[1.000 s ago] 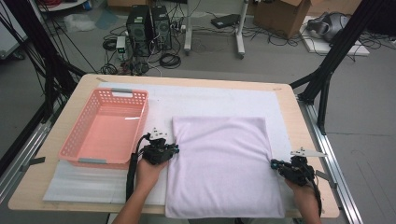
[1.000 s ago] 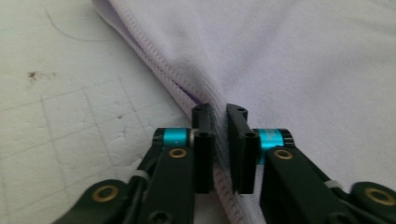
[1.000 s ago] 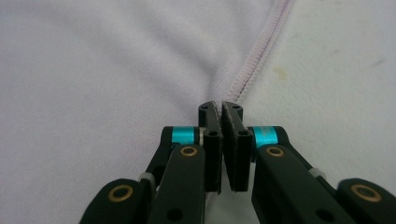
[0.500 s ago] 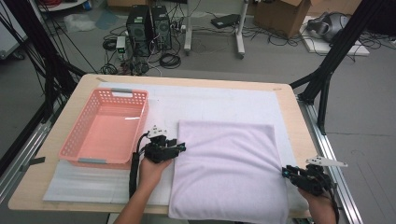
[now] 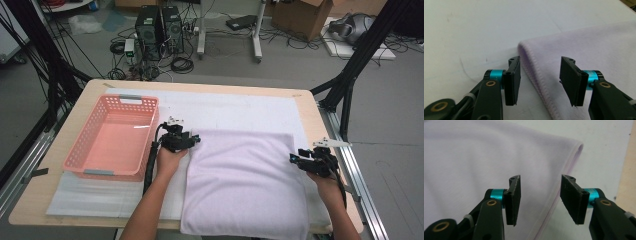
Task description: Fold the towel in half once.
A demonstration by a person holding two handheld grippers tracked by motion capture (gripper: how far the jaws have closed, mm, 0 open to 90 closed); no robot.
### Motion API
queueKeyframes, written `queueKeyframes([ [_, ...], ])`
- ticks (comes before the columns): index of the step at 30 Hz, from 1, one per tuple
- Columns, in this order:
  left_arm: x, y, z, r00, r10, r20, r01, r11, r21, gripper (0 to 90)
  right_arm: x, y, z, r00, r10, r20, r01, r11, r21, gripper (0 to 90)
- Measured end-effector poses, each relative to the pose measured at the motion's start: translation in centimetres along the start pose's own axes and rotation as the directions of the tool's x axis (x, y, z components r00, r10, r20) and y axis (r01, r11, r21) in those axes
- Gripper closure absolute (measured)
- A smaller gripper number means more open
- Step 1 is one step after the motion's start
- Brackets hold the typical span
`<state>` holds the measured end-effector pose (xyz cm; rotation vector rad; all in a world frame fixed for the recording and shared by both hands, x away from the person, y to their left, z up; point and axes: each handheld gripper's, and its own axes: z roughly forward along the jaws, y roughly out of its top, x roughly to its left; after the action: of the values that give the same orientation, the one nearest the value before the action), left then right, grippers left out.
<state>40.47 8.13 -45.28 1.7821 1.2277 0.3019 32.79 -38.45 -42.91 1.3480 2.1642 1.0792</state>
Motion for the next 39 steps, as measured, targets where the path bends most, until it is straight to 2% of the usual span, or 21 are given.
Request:
queueKeyframes([
  [2,-0.1,0.5,0.3,0.9993,0.034,-0.018,-0.034,0.9993,-0.012,51.0,-0.5,0.7,0.8,0.9999,0.007,0.012,-0.007,0.9999,0.013,49.1],
  [3,0.0,0.5,0.5,0.9994,0.028,-0.019,-0.028,0.9993,-0.026,50.9,-0.9,1.2,1.4,0.9997,0.007,0.024,-0.007,0.9998,0.017,49.0],
  [4,0.2,0.7,0.9,0.9996,0.011,-0.025,-0.011,0.9999,0.009,51.0,-1.1,1.5,1.8,0.9994,0.017,0.029,-0.018,0.9996,0.022,48.7],
  [6,0.2,0.9,1.3,0.9996,0.011,-0.026,-0.011,0.9999,-0.003,52.1,-1.8,2.2,2.9,0.9985,0.027,0.047,-0.028,0.9993,0.023,47.9],
  [8,-0.1,1.1,1.7,0.9987,0.033,-0.039,-0.033,0.9993,0.018,54.8,-2.3,2.8,3.9,0.9974,0.044,0.057,-0.046,0.9984,0.034,47.8],
  [10,-0.4,1.2,1.9,0.9959,0.068,-0.06,-0.066,0.9974,0.03,63.5,-2.7,3.1,4.7,0.9963,0.047,0.071,-0.05,0.9978,0.043,48.7],
  [12,-0.5,1.3,2.0,0.9968,0.06,-0.053,-0.059,0.9977,0.033,81.5,-3.3,3.1,5.6,0.9949,0.062,0.08,-0.068,0.9948,0.076,54.0],
  [14,-0.4,1.3,2.0,0.9972,0.051,-0.054,-0.05,0.9984,0.026,83.9,-3.7,3.1,5.7,0.9951,0.084,0.052,-0.087,0.9952,0.044,77.6],
  [15,-0.3,1.4,2.0,0.9972,0.048,-0.058,-0.047,0.9988,0.013,84.4,-3.8,3.1,5.8,0.995,0.095,0.03,-0.096,0.9947,0.036,85.3],
  [18,0.1,2.0,1.0,0.9961,0.048,-0.074,-0.054,0.9948,-0.086,84.7,-3.9,3.4,5.8,0.9969,0.071,0.033,-0.072,0.9972,0.022,87.3],
  [19,0.1,2.2,0.8,0.995,0.058,-0.082,-0.067,0.9902,-0.123,84.7,-3.9,3.6,5.5,0.9966,0.074,0.036,-0.073,0.9972,-0.016,87.4],
  [22,0.2,2.3,0.5,0.9931,0.068,-0.095,-0.082,0.9844,-0.156,84.7,-3.9,4.0,5.2,0.9953,0.079,0.055,-0.074,0.9932,-0.09,87.5],
  [24,0.4,2.2,0.6,0.9947,0.048,-0.091,-0.063,0.9845,-0.164,84.5,-3.4,4.5,5.2,0.9945,0.054,0.09,-0.043,0.9912,-0.125,87.3],
  [26,0.6,2.1,0.7,0.997,0.001,-0.077,-0.013,0.9865,-0.163,80.3,-3.1,4.6,5.3,0.992,0.049,0.117,-0.033,0.9899,-0.138,83.8],
  [27,0.7,2.1,0.8,0.9976,-0.018,-0.067,0.007,0.9869,-0.161,69.9,-3.1,4.6,5.6,0.9892,0.077,0.124,-0.062,0.9906,-0.122,70.8],
  [28,0.8,2.0,0.7,0.9978,-0.041,-0.051,0.033,0.9868,-0.159,60.8,-3.2,4.6,5.6,0.9859,0.102,0.133,-0.088,0.9897,-0.113,62.8],
  [29,0.9,2.0,0.7,0.9984,-0.045,-0.034,0.039,0.9874,-0.153,54.1,-3.4,4.5,5.5,0.9825,0.135,0.128,-0.121,0.9859,-0.116,61.6],
  [31,0.9,1.9,0.6,0.999,-0.044,-0.005,0.043,0.9878,-0.149,46.9,-3.7,4.4,5.0,0.9823,0.146,0.118,-0.132,0.9846,-0.114,57.0],
  [34,0.7,2.0,0.3,0.9985,-0.035,0.042,0.041,0.9878,-0.15,42.8,-3.8,4.5,4.1,0.9838,0.146,0.104,-0.134,0.9847,-0.111,51.9],
  [37,-0.2,1.8,-0.3,0.9976,0.01,0.069,0.001,0.988,-0.154,41.7,-3.9,4.5,3.1,0.9887,0.129,0.076,-0.122,0.9885,-0.089,46.8],
  [39,-0.5,1.5,-0.7,0.9963,0.022,0.083,-0.008,0.9868,-0.162,39.1,-3.9,4.2,2.2,0.9921,0.12,0.035,-0.117,0.9892,-0.089,44.3],
])
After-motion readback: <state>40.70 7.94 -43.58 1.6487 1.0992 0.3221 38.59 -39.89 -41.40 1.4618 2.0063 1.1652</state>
